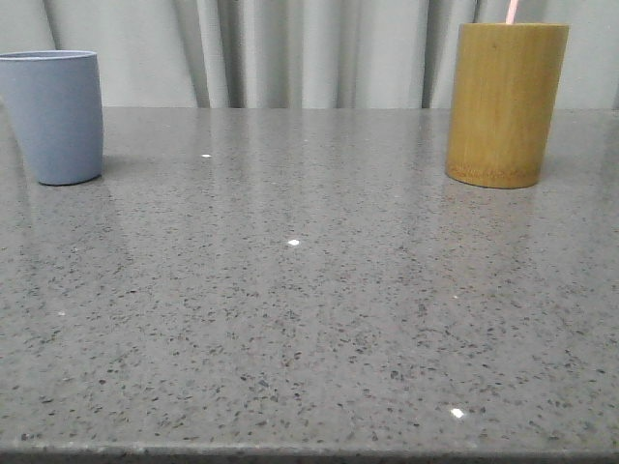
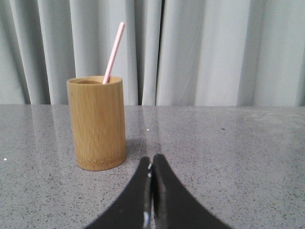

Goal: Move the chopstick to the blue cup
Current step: 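Move the left gripper forward above the light blue cup, then open the left gripper and lower it onto the blue cup's rim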

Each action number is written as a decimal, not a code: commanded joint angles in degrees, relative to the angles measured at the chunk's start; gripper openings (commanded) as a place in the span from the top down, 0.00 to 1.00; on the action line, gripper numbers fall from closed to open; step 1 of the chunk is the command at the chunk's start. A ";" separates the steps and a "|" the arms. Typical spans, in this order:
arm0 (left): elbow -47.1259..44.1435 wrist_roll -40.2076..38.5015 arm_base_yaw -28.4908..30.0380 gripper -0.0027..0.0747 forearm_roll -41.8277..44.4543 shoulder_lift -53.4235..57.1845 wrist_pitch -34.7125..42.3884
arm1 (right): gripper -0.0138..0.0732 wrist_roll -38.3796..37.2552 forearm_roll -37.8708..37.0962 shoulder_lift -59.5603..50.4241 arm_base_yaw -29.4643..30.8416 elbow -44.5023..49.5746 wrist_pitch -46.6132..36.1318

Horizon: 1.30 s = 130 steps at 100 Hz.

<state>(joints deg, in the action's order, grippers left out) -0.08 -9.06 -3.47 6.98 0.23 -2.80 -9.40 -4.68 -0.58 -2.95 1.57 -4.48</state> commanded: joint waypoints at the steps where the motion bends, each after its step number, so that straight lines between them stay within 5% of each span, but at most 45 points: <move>1: 1.79 -0.63 0.03 0.99 -0.04 1.69 2.80 | 0.92 0.40 0.21 -0.64 0.23 -1.51 -1.28; 25: 11.94 -0.93 0.03 0.99 -6.98 -6.45 -2.45 | 0.92 0.40 0.21 5.84 0.18 -13.67 14.73; 75: 51.68 0.27 0.03 0.99 -11.81 -36.51 -43.68 | 0.92 0.40 0.54 27.29 0.18 -44.05 43.57; 95: 58.31 0.92 0.03 0.99 -11.81 -41.21 -45.98 | 0.92 0.40 2.22 32.70 0.18 -52.03 54.41; 130: 58.41 3.91 0.03 0.99 -11.81 -41.34 -45.98 | 0.92 0.40 2.27 33.05 0.18 -52.41 53.07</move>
<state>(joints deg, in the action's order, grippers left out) 56.35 -5.47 -3.47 -4.16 -40.83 -52.07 -9.26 -2.16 31.81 -2.95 -48.83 52.48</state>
